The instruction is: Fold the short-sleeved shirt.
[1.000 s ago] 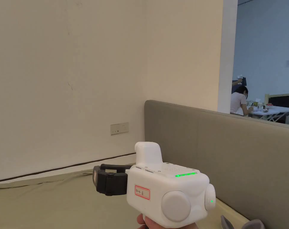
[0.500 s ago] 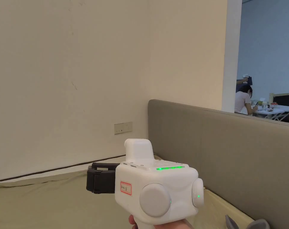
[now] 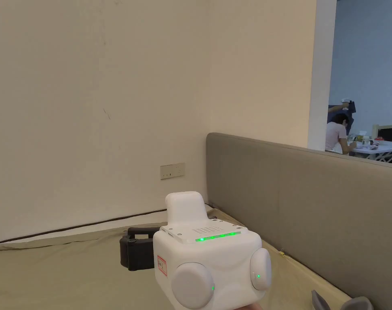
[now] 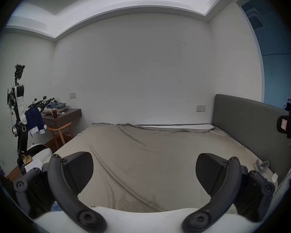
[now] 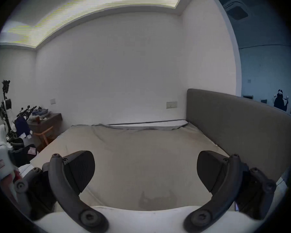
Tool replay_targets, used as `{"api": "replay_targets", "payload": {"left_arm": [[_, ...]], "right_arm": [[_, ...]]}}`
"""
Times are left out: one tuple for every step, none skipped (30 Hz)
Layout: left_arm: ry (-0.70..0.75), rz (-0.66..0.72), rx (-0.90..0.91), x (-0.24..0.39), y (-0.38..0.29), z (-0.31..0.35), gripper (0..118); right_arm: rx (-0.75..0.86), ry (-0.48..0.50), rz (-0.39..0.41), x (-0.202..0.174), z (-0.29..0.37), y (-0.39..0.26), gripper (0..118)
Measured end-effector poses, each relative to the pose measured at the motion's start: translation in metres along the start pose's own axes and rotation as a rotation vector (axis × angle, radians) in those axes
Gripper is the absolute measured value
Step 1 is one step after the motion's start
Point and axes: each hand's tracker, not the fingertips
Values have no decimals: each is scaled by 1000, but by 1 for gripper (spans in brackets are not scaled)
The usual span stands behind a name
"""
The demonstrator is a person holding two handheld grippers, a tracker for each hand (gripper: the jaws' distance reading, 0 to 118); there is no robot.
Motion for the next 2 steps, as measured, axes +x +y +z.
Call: {"api": "replay_targets", "payload": {"left_arm": [[-1,-3,-2,1,-1,-1,118],[-2,-6,-5,2,-1,-2,118]], "right_arm": [[0,6,-2,-1,0,-1,118],[6,13,-1,-1,0,-1,118]]}}
